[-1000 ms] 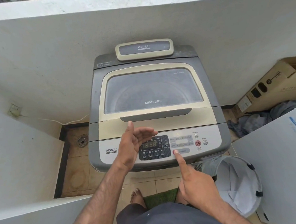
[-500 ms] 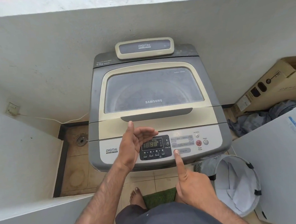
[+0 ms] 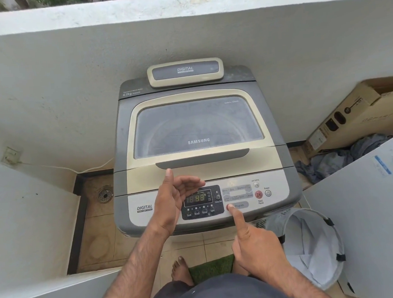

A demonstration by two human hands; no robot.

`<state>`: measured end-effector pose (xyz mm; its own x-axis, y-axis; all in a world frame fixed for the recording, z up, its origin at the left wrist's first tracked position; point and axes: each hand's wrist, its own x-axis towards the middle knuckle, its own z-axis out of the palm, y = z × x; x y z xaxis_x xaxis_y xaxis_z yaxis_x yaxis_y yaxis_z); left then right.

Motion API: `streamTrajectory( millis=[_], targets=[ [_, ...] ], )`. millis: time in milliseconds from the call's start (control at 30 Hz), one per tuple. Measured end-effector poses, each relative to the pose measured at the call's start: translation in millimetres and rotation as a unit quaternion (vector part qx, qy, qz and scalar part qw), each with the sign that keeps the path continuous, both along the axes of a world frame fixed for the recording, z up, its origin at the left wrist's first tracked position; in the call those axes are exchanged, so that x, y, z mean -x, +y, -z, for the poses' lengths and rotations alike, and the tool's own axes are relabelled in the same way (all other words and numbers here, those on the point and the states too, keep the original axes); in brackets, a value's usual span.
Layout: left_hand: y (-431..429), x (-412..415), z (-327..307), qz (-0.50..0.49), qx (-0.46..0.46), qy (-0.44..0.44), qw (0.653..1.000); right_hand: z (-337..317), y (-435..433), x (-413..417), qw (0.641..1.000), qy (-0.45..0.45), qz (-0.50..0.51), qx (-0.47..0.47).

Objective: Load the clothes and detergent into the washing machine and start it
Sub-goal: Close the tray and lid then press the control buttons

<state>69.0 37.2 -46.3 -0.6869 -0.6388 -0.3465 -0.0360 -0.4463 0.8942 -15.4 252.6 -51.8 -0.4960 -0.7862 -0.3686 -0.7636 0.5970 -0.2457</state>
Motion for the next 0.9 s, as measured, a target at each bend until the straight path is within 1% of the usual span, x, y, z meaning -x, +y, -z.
streamTrajectory(
  millis=[133,467,600,767,900],
  targets=[
    [0,0,-1,0.000,0.001,-0.005,1.000,2,-1,1,1.000,0.002,-0.008,0.000],
    [-1,1,-4,-0.003,-0.002,-0.001,1.000,8,-7,0,0.999,-0.013,-0.038,-0.035],
    [-1,1,-5,-0.004,-0.003,0.002,1.000,11,-8,-2,0.998,-0.013,-0.053,-0.027],
    [-2,1,-4,-0.002,-0.002,0.001,1.000,16,-8,-1,0.996,-0.016,-0.075,-0.050],
    [-3,1,-4,-0.003,-0.002,-0.001,1.000,15,-9,-2,0.996,-0.019,-0.078,-0.044]
  ],
)
